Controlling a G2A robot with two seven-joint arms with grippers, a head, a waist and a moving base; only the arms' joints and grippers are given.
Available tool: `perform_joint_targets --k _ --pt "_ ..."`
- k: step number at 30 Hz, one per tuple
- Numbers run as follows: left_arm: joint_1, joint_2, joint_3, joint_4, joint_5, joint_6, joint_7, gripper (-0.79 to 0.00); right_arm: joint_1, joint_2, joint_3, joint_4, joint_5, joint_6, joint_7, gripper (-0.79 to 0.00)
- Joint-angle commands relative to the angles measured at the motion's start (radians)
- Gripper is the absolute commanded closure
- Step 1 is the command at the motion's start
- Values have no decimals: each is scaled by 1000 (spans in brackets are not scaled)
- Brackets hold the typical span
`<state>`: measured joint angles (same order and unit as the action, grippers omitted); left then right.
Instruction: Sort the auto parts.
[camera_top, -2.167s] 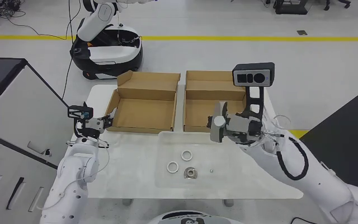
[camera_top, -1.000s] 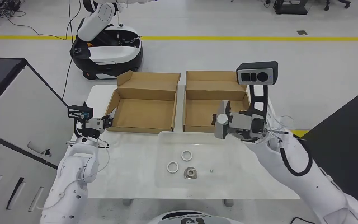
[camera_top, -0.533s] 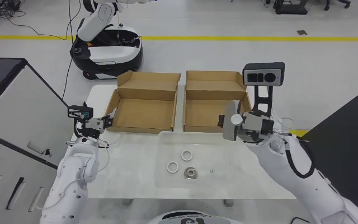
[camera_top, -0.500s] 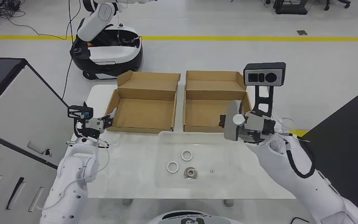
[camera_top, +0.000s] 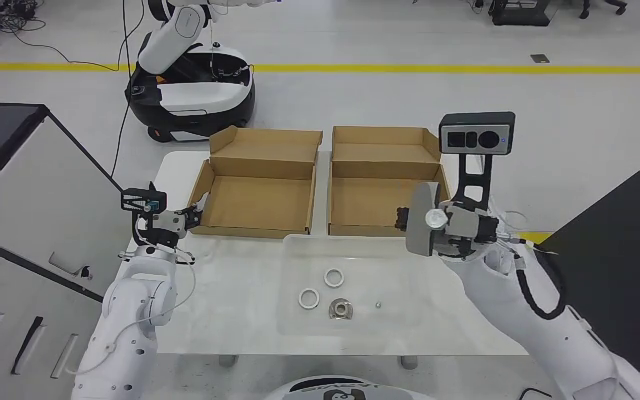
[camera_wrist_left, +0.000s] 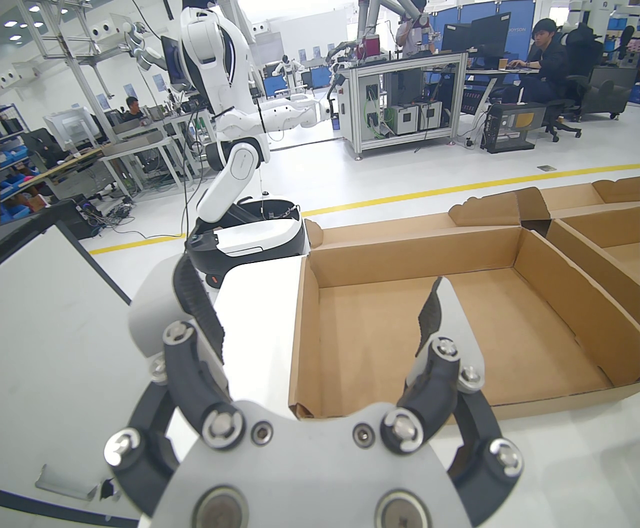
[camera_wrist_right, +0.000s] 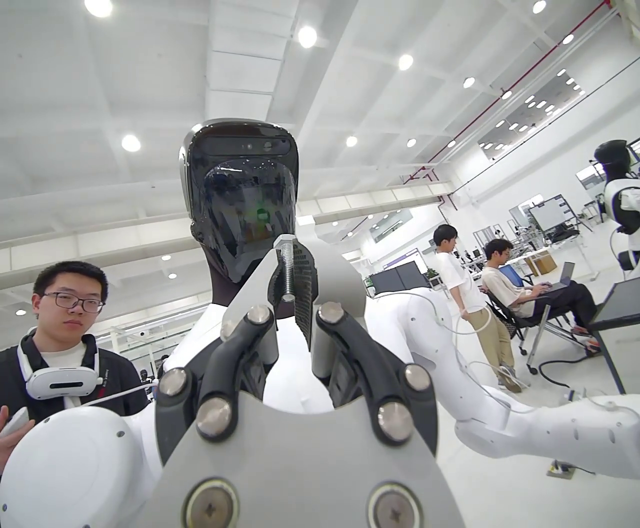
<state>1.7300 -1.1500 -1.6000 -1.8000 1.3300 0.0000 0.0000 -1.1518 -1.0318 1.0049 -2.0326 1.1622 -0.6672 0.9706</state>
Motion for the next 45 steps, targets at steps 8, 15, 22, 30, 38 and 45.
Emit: perform_joint_targets --k 8,15,22,30,38,45 --pt "0 0 0 0 0 0 0 -785 0 0 0 0 0 0 0 0" --pt "0 0 0 0 0 0 0 -785 -19 1 16 0 -71 42 -49 0" --pt "0 0 0 0 0 0 0 -785 -73 29 164 -1 -428 345 -217 0" --pt "0 0 0 0 0 0 0 -785 -108 73 391 -79 -771 725 -216 0" --pt "0 0 0 0 0 0 0 -785 -36 103 452 -93 -1050 938 -48 0" --pt "0 0 0 0 0 0 0 -785 112 122 389 -15 -1278 1022 140 0"
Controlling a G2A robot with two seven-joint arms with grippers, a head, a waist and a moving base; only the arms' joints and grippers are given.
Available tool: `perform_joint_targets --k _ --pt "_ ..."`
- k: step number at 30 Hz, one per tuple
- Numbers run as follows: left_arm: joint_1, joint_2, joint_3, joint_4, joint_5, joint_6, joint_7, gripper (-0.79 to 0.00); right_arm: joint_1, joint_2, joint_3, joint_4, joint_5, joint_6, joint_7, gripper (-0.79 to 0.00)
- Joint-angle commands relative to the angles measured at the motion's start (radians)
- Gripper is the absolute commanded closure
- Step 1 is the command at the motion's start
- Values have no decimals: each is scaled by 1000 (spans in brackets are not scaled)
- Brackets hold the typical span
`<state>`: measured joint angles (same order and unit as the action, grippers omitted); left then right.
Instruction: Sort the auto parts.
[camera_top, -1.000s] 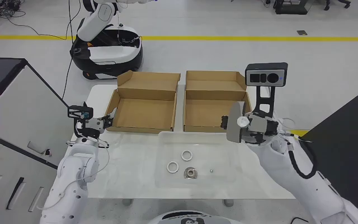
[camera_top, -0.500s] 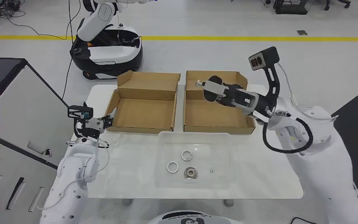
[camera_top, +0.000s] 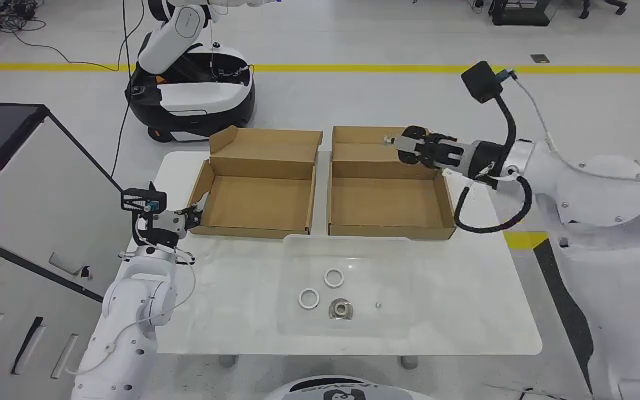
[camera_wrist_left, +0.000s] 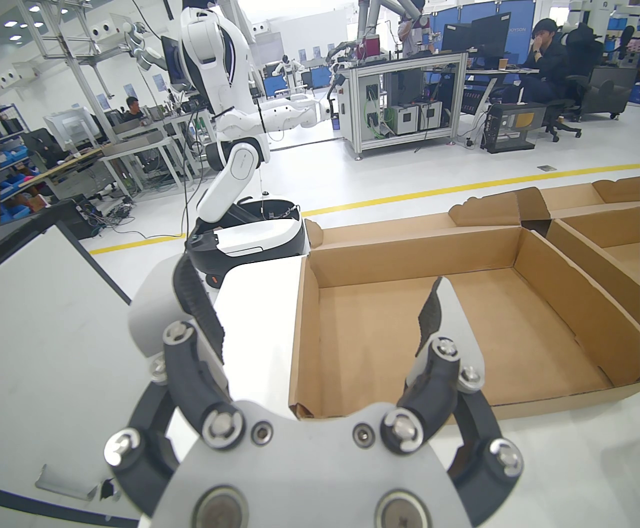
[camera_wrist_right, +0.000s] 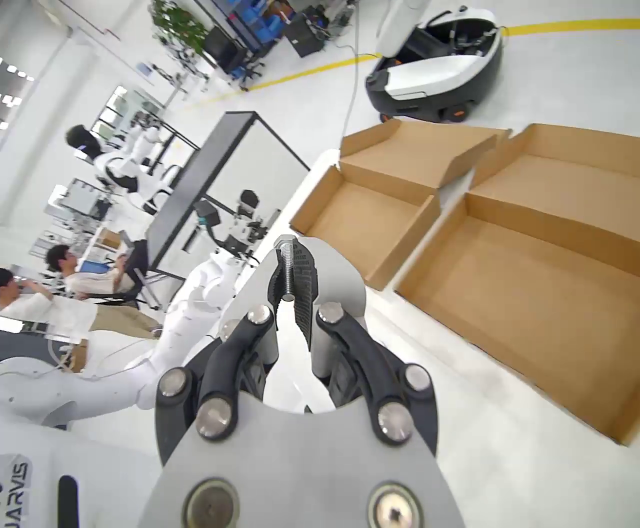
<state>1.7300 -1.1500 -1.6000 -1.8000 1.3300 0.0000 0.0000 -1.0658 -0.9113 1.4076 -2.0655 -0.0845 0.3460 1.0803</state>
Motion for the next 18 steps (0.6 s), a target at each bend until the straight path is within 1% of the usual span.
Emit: perform_joint_targets --k 1,8,18 --pt "0 0 0 0 0 0 0 -785 52 4 -30 34 -64 12 58 0" --pt "0 0 0 0 0 0 0 -785 192 5 -160 138 -225 2 180 0" --pt "0 0 0 0 0 0 0 -785 321 -5 -326 279 -419 -48 304 0"
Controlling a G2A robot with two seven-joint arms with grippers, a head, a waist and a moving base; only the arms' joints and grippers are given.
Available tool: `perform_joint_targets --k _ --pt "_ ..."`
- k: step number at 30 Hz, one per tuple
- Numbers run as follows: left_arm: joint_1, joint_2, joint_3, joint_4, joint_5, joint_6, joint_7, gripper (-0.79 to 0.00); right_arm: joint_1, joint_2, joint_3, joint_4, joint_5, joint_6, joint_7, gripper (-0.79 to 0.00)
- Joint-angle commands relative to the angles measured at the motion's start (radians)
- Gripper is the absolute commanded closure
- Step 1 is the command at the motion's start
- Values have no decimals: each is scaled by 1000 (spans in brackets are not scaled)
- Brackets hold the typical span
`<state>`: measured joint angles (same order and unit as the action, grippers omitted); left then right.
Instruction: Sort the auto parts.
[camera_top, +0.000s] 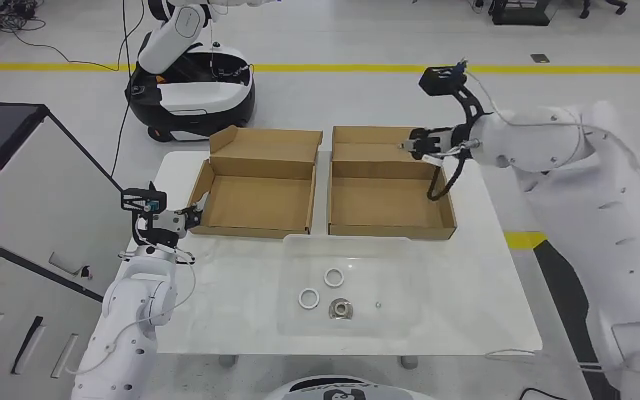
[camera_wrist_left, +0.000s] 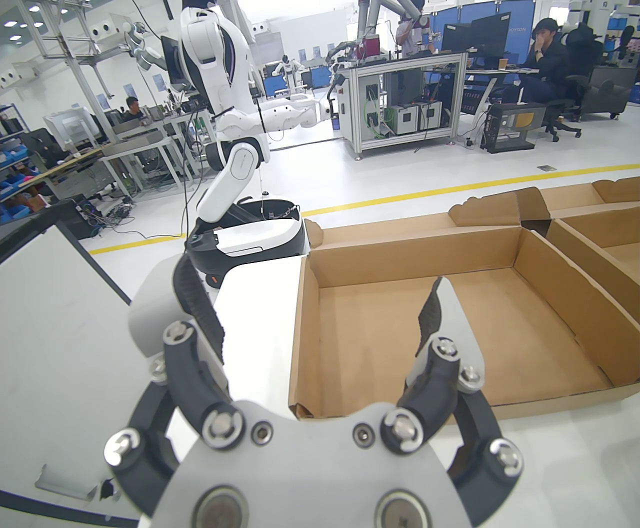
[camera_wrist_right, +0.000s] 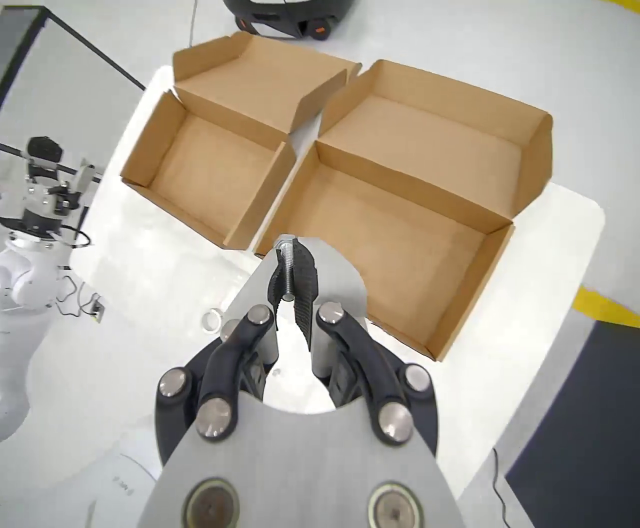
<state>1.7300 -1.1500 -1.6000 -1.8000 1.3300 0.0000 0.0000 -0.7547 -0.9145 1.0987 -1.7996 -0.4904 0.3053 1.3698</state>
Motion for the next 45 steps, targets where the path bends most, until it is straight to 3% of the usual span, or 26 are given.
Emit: perform_joint_targets --k 1,22,34,45 --pt "0 0 0 0 0 0 0 -785 19 -3 -33 28 -27 -11 25 0" --pt "0 0 0 0 0 0 0 -785 93 -46 -257 310 -214 -103 93 0" --pt "0 0 0 0 0 0 0 -785 177 -104 -374 481 -261 -162 68 0" --pt "0 0 0 0 0 0 0 -785 260 -167 -457 658 -234 -225 115 0"
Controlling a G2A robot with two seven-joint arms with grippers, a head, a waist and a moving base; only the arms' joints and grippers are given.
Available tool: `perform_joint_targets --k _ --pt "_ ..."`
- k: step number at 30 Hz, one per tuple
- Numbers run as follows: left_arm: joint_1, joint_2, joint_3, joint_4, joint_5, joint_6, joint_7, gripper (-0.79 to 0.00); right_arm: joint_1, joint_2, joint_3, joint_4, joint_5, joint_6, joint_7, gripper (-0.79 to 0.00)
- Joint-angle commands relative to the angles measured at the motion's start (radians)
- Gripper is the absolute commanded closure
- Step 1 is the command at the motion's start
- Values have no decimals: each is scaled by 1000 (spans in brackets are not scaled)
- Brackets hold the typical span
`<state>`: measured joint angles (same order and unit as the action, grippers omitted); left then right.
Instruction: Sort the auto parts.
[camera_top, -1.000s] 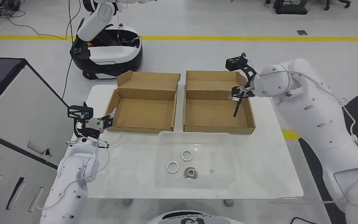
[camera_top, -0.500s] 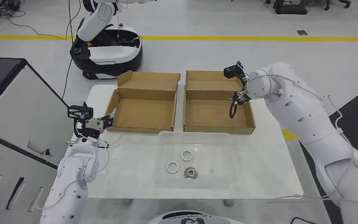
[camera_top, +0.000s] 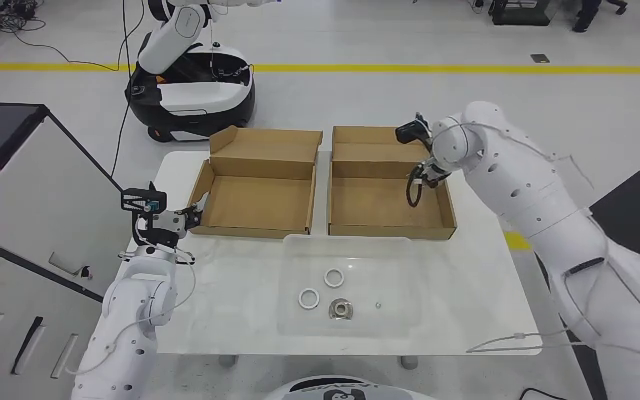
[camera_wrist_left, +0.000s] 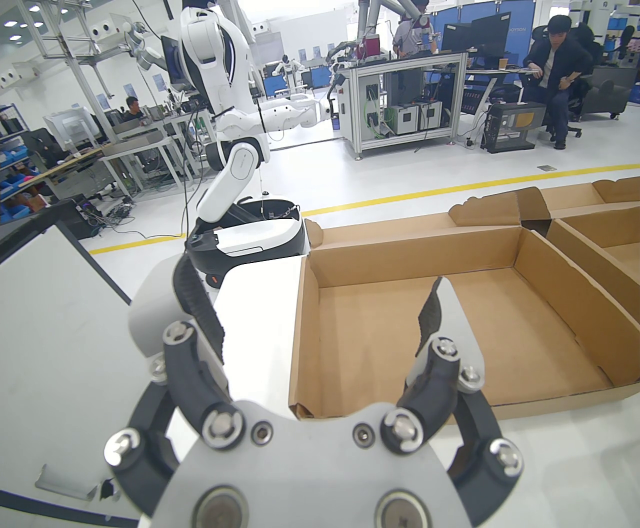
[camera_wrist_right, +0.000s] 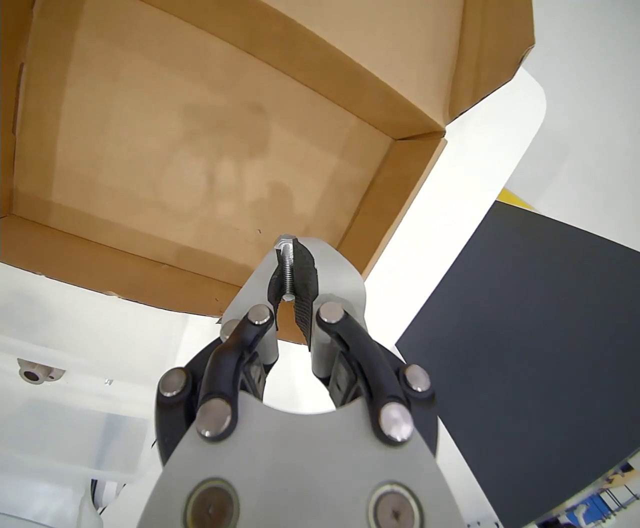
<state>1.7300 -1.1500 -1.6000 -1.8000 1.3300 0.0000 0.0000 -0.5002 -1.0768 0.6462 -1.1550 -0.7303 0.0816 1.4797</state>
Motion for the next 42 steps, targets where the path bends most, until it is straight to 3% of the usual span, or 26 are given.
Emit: perform_joint_targets --k 1,12,23,42 --pt "0 0 0 0 0 0 0 -785 11 -10 -11 25 10 -8 14 0" --pt "0 0 0 0 0 0 0 -785 73 -63 -67 144 59 -76 56 0" --pt "0 0 0 0 0 0 0 -785 163 -124 -197 269 116 -124 56 0" --pt "0 0 0 0 0 0 0 -785 129 -189 -265 395 67 -113 9 0"
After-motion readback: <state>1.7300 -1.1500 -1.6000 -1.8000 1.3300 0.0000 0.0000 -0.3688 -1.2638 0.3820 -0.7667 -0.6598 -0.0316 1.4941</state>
